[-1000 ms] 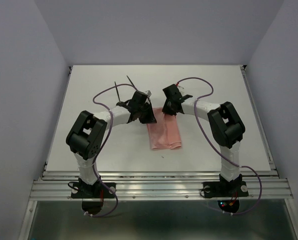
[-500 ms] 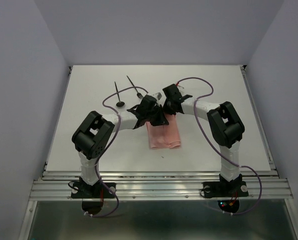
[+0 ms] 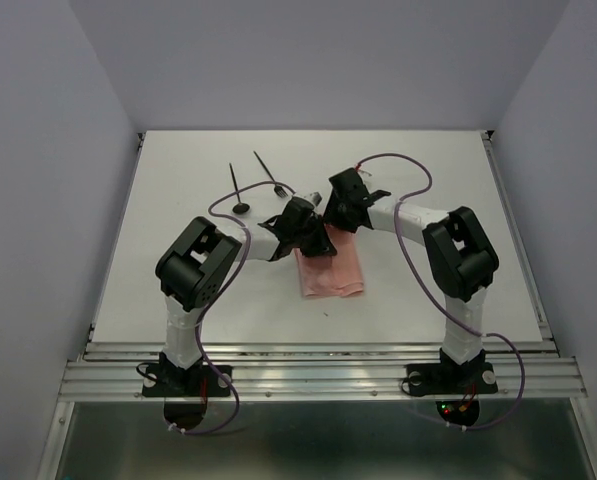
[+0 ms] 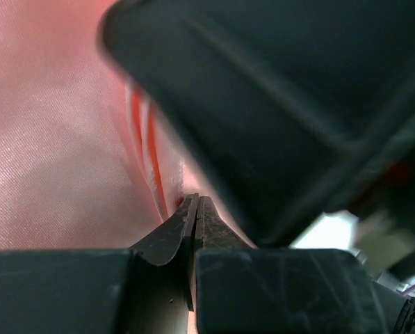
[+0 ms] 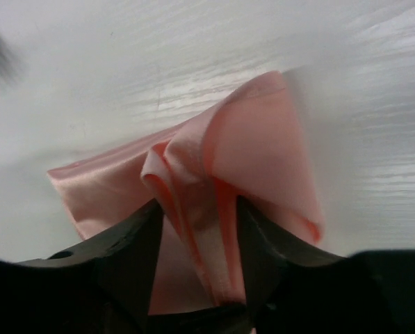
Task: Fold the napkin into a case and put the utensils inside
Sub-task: Fold the 2/3-rectangle-folded napkin at the center of the board, then smooth out the 2/3-rectangle-folded napkin.
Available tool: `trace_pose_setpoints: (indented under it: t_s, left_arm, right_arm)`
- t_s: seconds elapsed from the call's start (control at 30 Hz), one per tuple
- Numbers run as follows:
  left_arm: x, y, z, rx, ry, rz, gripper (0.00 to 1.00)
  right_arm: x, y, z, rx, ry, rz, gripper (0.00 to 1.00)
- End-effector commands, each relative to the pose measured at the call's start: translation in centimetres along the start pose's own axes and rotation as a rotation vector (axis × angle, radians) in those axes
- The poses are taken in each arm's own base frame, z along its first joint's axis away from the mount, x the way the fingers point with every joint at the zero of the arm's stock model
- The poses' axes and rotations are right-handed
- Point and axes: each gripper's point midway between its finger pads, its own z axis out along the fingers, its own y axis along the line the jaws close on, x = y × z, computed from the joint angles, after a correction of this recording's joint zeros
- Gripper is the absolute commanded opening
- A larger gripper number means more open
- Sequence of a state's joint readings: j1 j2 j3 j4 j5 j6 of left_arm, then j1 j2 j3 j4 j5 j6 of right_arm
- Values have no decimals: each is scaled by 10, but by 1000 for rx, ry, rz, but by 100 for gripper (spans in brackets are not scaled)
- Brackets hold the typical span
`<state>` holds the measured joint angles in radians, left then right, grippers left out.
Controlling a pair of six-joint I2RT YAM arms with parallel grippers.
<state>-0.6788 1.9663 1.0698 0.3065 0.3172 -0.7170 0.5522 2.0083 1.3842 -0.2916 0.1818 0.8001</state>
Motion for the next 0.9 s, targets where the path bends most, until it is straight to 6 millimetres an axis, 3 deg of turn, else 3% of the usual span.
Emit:
trace_pose_setpoints:
  t_s: [0.0, 0.07, 0.13, 0.17, 0.27, 0.3, 0.37, 0.47, 0.5, 0.6, 0.87]
  left_arm:
    - [19, 28, 4, -80, 41, -2, 7]
    - [21, 28, 5, -75, 50, -1, 7]
    - [22, 26, 4, -68, 57, -1, 7]
    - [23, 27, 4, -67, 59, -1, 7]
    - [21, 25, 2, -64, 54, 7, 7]
    - [23, 26, 2, -66, 57, 12, 7]
    - [23, 27, 2, -68, 57, 11, 7]
    - [23, 26, 3, -64, 59, 12, 7]
    - [23, 26, 3, -61, 61, 12, 7]
    - [22, 24, 2, -58, 60, 11, 7]
    - [19, 21, 2, -56, 58, 20, 7]
  right_arm:
    - [-19, 17, -45, -80, -49, -42, 58]
    - [-16, 13, -55, -92, -46, -59, 64]
    - [-20, 14, -74, -127, -63, -76, 64]
    - [-8, 5, -76, -123, -42, -80, 65]
    - [-10, -9, -94, -136, -62, -61, 64]
    - [0, -20, -94, -122, -52, -62, 63]
    - [-3, -27, -105, -133, -75, -49, 57]
    - [5, -41, -108, -137, -64, -44, 33]
    - [10, -41, -108, -149, -49, -48, 19]
    - [27, -49, -102, -149, 2, -61, 2]
    - [64, -53, -90, -208, 124, -103, 1]
